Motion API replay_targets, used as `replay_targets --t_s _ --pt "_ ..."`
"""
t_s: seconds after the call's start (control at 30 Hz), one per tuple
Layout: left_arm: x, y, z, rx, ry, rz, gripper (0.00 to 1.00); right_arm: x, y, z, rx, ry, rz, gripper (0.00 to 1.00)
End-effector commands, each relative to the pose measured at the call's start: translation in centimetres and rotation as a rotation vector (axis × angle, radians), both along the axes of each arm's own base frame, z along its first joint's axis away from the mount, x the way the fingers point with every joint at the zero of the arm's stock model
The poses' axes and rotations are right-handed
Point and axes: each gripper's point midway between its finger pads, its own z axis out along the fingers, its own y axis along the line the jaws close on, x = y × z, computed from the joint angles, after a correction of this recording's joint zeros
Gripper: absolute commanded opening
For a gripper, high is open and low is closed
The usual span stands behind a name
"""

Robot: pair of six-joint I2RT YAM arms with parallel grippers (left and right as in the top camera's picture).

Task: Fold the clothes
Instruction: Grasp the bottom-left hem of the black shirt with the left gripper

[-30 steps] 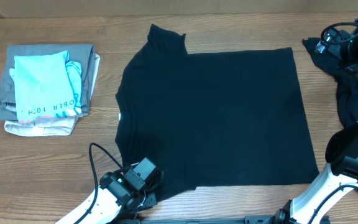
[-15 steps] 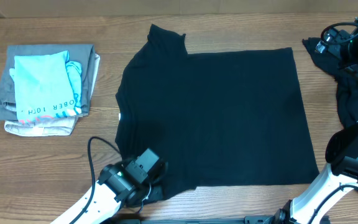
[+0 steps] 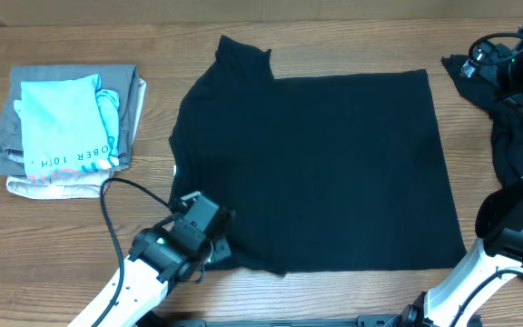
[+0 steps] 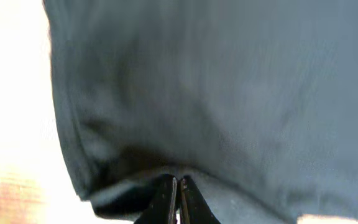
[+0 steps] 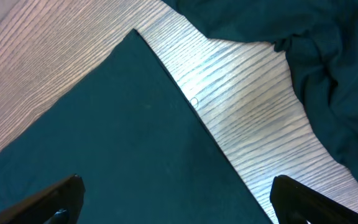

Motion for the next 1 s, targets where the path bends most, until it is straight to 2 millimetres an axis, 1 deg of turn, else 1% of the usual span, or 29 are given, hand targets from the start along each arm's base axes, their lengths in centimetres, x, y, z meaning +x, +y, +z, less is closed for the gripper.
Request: replay_targets --t_s 0.0,0.13,0.23,0.3,0.4,0.53,0.63,0.77,0.83,0.97 --pt "3.0 1.0 1.5 0.034 -0.127 0.035 0.04 0.3 0.1 0.3 0.001 -0.013 0.004 1.00" --pt "5.0 0.9 2.3 0.019 -0.212 0.060 0.04 0.3 0.1 0.3 0.001 -0.013 0.004 1.00" --pt "5.7 1.2 2.3 0.047 -0.236 0.076 0.04 0.3 0.1 0.3 0.001 -0.013 0.004 1.00" --pt "6.0 1.6 1.8 0.079 -0.236 0.085 0.04 0.3 0.1 0.3 0.001 -0.013 0.004 1.00" --pt "6.5 1.9 0.6 0.129 -0.217 0.093 0.04 0.3 0.1 0.3 0.001 -0.013 0.004 1.00" --pt "7.2 1.5 -1.6 0.160 -0.176 0.088 0.04 0.3 0.1 0.3 0.001 -0.013 0.003 1.00" --pt "8.1 1.2 -2.4 0.167 -0.184 0.084 0.04 0.3 0.1 0.3 0.001 -0.013 0.003 1.00" --pt "9.7 0.2 -1.7 0.150 -0.257 0.028 0.04 0.3 0.1 0.3 0.001 -0.013 0.004 1.00" --pt "10.0 0.1 -1.6 0.146 -0.269 0.024 0.04 0.3 0.1 0.3 0.001 -0.013 0.004 1.00" --pt "9.8 0.1 -1.6 0.148 -0.262 0.023 0.04 0.3 0.1 0.3 0.001 -0.013 0.003 1.00"
